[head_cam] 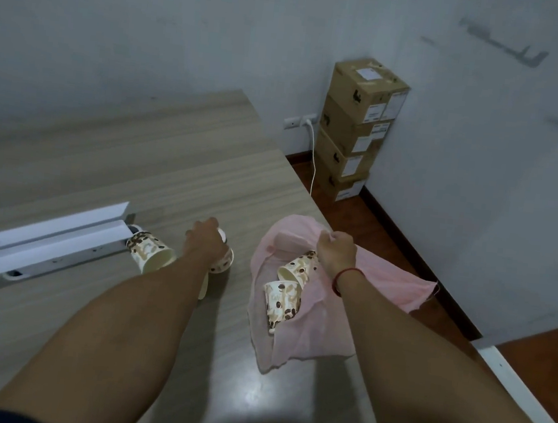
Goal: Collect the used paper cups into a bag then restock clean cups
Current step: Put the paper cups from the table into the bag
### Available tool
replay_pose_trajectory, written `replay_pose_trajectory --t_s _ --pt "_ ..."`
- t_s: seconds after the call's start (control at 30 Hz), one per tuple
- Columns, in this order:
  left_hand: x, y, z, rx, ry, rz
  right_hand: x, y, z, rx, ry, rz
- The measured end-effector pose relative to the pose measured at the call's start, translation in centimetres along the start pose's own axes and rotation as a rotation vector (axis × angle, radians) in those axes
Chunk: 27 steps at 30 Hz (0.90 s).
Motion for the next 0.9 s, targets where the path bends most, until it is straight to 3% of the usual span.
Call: replay_pose_trajectory --t_s 0.13,0.23,0.37,0.47,0.57,0.7,0.83,0.9 --pt "-1.3 2.6 -1.7 0.037 0.152 -0.126 -1.0 0.4 0.8 -0.012 -0.020 0.000" --pt "-2.3 5.2 -3.0 0.029 0.404 -0.142 -2.5 1.0 1.3 -0.018 -0.039 -0.008" --pt "-1.2 9.2 -4.2 -0.002 0.739 0.193 -4.7 2.1 2.3 -0.035 -0.055 -0.007" --pt "0.8 12.2 -5.2 -0.101 0.690 0.499 -6.4 2.5 2.5 -0.046 -0.056 -0.022" --pt "2.9 14.0 -6.4 -0.140 0.677 0.627 -8.0 2.8 2.6 -0.050 -0.062 -0.040" --pt "5.0 16.4 -8.7 -0.140 0.741 0.646 -9.9 3.4 2.6 -0.037 -0.087 -0.066" --pt "8.5 16.6 -10.0 -0.093 0.587 0.444 -10.9 3.9 2.1 -0.053 -0.086 -0.055" --pt "9.5 17.1 -10.5 -0.112 0.647 0.469 -11.2 4.1 1.8 -0.055 -0.097 -0.049"
Point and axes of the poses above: each hand's wrist, its own y-axis away from the middle knuckle, its own x-axis out of the palm, z = x × y, the point moved 2 cm from there along -y, towards the middle knuckle, and after that the axes turned 14 degrees about -x, right-handed, at the moved point
